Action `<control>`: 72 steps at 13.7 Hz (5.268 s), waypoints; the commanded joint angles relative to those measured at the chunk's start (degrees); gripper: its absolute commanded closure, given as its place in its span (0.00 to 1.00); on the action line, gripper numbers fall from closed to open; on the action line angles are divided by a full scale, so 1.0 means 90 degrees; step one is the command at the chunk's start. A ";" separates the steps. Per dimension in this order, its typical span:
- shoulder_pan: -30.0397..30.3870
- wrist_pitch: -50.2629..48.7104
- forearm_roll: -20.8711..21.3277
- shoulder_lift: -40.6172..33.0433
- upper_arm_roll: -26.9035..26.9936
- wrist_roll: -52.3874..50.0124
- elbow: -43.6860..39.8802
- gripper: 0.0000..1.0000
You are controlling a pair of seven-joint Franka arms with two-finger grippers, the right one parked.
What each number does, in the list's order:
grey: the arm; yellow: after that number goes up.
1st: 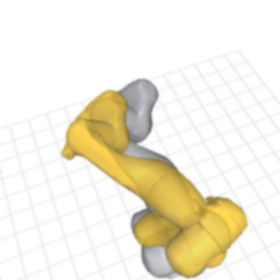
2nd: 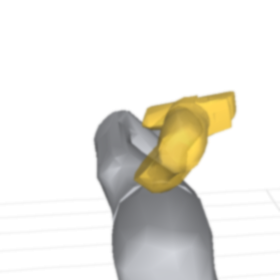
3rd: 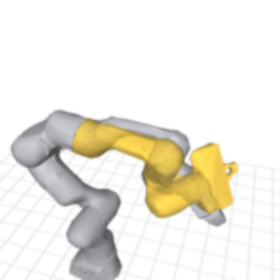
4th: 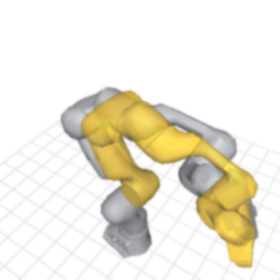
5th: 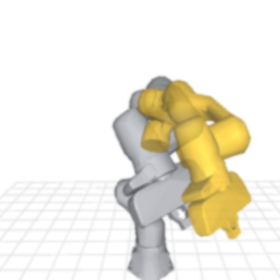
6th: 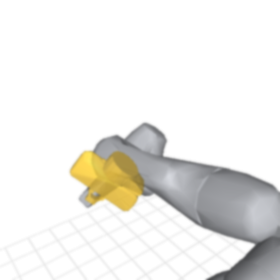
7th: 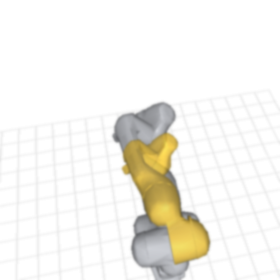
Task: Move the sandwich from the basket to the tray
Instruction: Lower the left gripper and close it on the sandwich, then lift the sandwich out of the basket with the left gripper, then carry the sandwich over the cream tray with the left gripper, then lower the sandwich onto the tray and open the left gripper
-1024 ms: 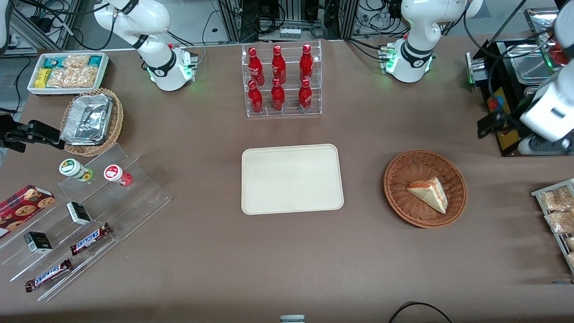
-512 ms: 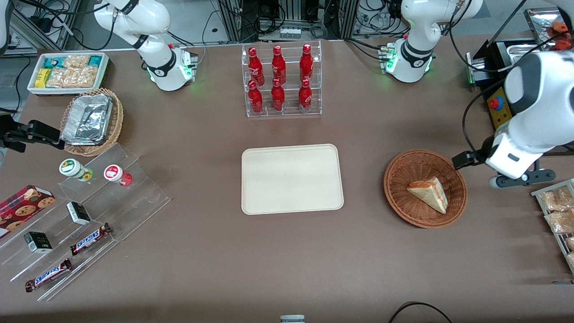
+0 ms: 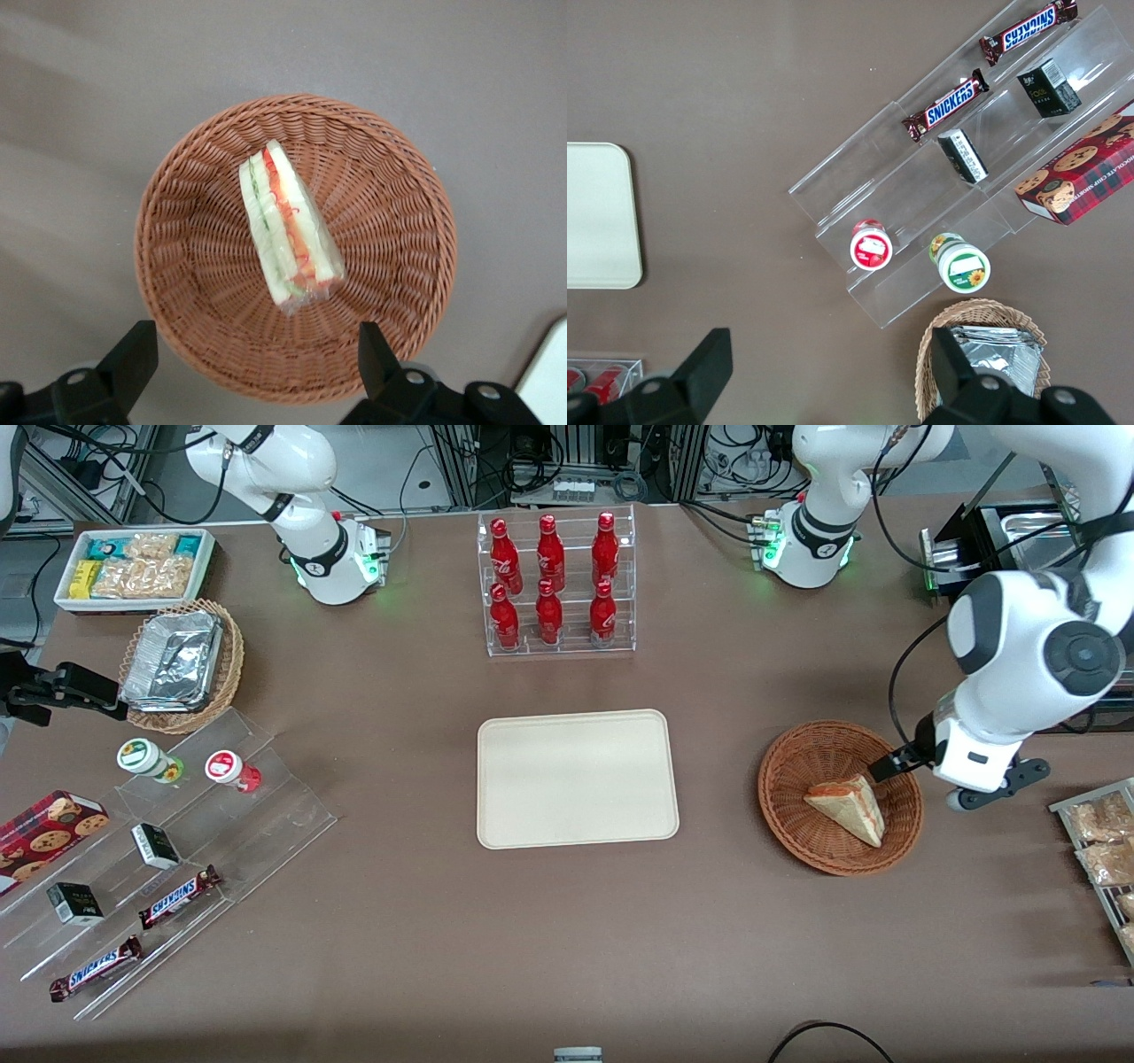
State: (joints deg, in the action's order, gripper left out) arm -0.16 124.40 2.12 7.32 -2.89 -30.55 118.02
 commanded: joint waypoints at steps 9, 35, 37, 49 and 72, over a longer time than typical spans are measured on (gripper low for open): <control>0.0057 0.1762 -0.0021 0.0641 -0.0060 -0.1372 0.0695 0.00; -0.1024 -0.2161 0.0067 0.0866 -0.0167 -0.0893 -0.2418 1.00; -0.1522 -0.2493 0.0047 0.0944 -0.0167 -0.0922 -0.2663 1.00; -0.4433 -0.1656 -0.0128 0.2779 -0.0168 -0.1655 -0.3787 1.00; -0.5216 -0.0990 -0.0011 0.3504 -0.0119 -0.1899 -0.3836 0.01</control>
State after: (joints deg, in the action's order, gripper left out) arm -46.78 118.05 1.58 39.91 -4.57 -46.92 85.17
